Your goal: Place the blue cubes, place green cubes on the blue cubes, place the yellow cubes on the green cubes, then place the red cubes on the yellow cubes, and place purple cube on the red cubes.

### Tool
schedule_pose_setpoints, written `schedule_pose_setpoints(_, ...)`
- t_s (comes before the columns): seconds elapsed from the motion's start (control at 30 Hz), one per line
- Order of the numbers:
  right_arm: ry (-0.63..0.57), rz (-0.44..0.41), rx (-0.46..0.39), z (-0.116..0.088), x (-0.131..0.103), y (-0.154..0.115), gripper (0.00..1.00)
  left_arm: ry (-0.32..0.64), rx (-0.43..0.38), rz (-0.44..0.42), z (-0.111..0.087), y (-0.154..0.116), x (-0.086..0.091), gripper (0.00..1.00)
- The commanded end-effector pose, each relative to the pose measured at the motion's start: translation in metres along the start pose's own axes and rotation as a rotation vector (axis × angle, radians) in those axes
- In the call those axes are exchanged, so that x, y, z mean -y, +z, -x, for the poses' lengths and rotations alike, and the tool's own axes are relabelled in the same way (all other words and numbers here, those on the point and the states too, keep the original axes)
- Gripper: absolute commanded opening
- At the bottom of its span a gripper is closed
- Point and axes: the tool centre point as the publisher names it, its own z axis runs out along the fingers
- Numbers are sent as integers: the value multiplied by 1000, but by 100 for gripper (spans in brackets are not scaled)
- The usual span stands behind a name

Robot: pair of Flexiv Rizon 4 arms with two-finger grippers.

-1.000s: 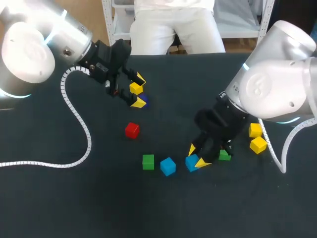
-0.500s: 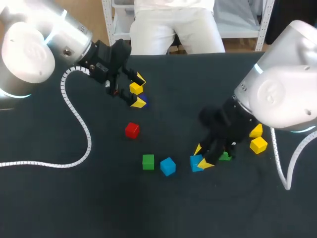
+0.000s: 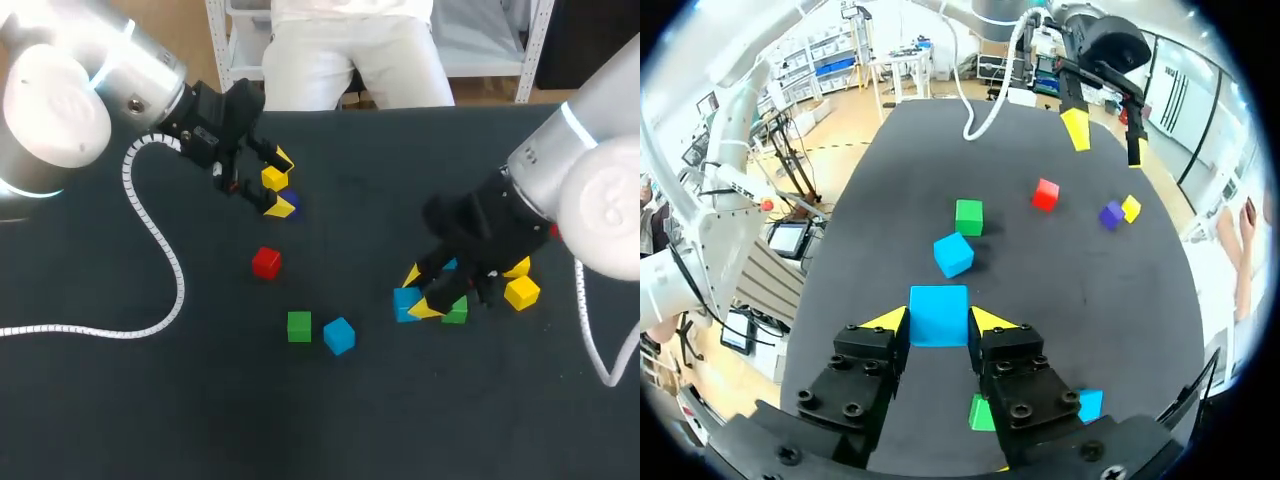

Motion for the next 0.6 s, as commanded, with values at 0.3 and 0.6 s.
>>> schedule_pose_setpoints(0.3,1,-38,-7,1,-7,-4,0,0,1,0,0,0,0,100)
schedule_pose_setpoints(0.6,-7,-32,-1,2,-4,-2,0,0,1,0,0,0,0,100)
